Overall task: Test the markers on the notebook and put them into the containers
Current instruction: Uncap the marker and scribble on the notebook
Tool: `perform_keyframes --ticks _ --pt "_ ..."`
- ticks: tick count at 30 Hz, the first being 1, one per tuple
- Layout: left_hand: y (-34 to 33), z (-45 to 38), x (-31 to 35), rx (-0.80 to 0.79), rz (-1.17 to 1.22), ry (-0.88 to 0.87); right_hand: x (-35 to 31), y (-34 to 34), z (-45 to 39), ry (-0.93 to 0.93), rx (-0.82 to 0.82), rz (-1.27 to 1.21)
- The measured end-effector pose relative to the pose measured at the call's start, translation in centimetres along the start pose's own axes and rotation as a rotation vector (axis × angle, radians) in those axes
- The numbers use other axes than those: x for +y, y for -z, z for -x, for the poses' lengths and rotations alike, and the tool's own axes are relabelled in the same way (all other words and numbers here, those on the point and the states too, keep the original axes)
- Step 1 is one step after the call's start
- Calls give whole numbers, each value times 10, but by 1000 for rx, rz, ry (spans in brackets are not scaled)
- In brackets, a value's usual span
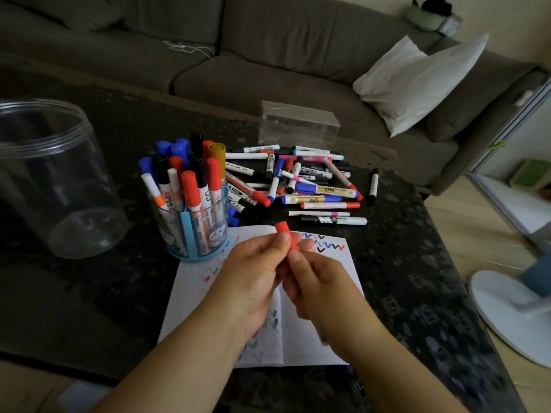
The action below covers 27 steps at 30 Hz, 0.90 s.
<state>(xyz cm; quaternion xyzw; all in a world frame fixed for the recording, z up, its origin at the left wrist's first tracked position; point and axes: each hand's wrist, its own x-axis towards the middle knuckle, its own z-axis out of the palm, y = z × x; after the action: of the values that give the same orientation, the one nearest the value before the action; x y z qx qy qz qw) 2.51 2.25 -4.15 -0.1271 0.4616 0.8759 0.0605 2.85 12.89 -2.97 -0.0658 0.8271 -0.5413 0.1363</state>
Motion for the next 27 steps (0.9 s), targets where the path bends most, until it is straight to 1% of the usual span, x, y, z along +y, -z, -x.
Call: perform_keyframes --ticks 3,5,6,9,10,14,16,19,21,24,25,26,27 --pt "-1 -5 -9 106 -59 -8 12 0 1 157 122 324" --pt "2 -10 -8 164 -49 -25 19 0 4 175 112 447" --pt "3 -11 -5 159 -43 -37 21 1 5 145 79 424" --pt "3 -7 -4 71 -57 -49 17 9 11 -15 -33 203" --pt "2 -4 -6 62 -81 -50 16 14 12 -40 -46 178" --pt "7 1 -11 184 -130 -72 16 39 21 -124 -39 113" --pt "9 4 -10 202 -212 -114 15 50 26 -144 -10 5" --pt "8 9 -15 180 -543 -227 18 70 28 -154 39 -375" --pt "6 6 -23 161 -747 -289 20 83 23 -154 76 -557" --pt "0 -7 -31 109 -1050 -415 28 99 7 -217 79 -889" --pt "-3 -14 -34 86 -1152 -470 30 101 1 -210 75 -961" --pt "-6 -21 -36 45 -1239 -518 34 102 -6 -189 63 -958" --pt "-9 -27 -38 -1 -1313 -557 38 101 -12 -163 48 -891"
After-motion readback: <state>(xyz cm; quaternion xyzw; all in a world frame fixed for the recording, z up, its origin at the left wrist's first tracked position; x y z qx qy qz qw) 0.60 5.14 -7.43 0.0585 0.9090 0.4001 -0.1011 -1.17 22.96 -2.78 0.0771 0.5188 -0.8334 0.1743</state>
